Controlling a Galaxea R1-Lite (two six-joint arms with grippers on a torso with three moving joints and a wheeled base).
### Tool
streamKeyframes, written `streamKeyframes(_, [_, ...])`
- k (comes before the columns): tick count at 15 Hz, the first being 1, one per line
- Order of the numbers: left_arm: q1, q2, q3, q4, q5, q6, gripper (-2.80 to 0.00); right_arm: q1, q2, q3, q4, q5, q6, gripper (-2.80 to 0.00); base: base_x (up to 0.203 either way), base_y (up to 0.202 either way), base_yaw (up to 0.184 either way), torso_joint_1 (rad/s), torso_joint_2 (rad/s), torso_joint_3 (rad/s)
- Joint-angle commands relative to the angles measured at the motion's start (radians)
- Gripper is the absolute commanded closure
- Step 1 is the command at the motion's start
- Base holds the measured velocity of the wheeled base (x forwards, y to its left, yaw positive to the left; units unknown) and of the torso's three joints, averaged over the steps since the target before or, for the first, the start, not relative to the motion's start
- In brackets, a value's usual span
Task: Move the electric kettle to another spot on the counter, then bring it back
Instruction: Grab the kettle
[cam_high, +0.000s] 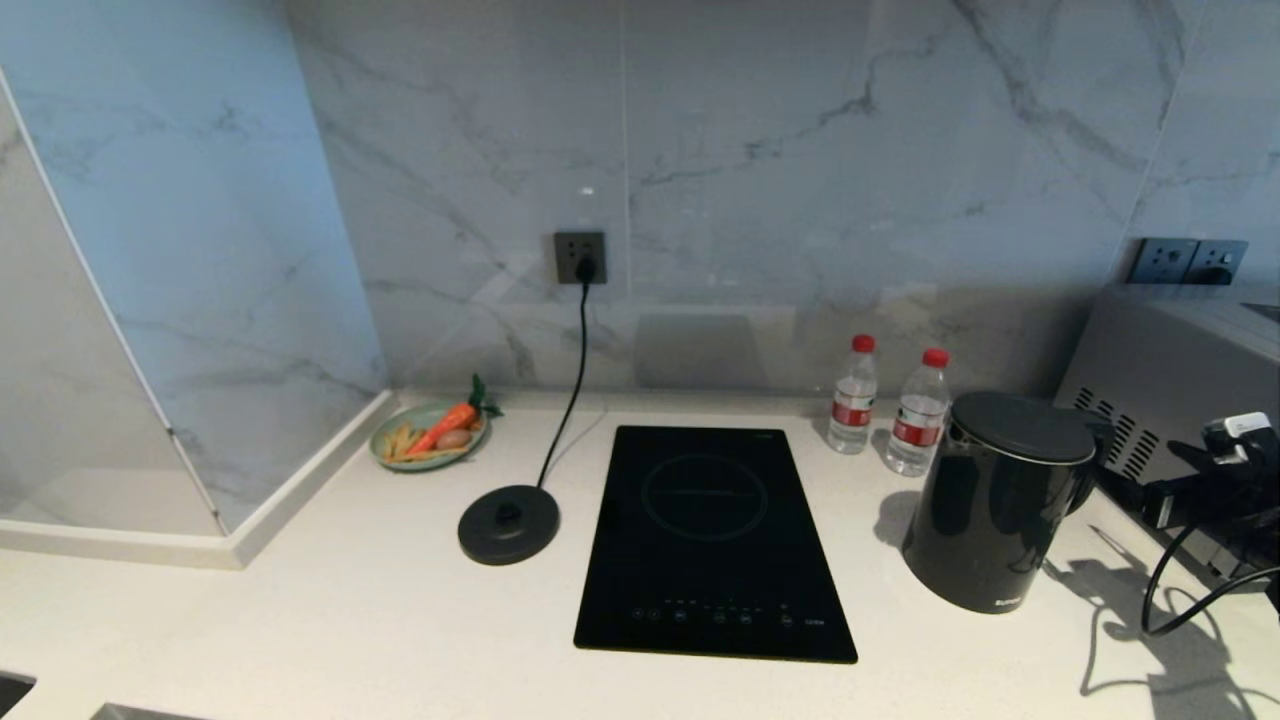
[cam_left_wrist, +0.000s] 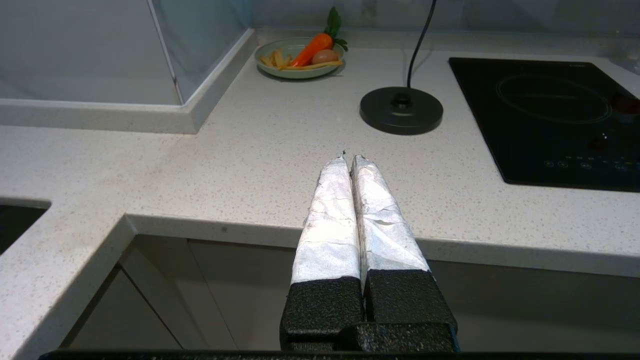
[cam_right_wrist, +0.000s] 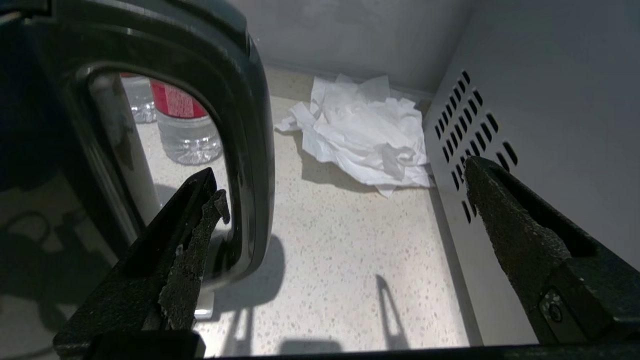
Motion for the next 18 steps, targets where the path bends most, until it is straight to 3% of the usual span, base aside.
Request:
streamKeyframes(1, [0.0,0.0,0.001,0.0,0.0,0.0,0.0,0.001,0.013,-0.023,-0.006,0.006,0.003,-2.8,0.0,0.0,0.0,0.0,0.0,0.0])
streamKeyframes(18, [0.0,0.0,0.0,0.0,0.0,0.0,0.0,0.067,0.057,-0.105,-0.009,-0.025,0.042,-2.8,0.0,0.0,0.0,0.0,0.0,0.0])
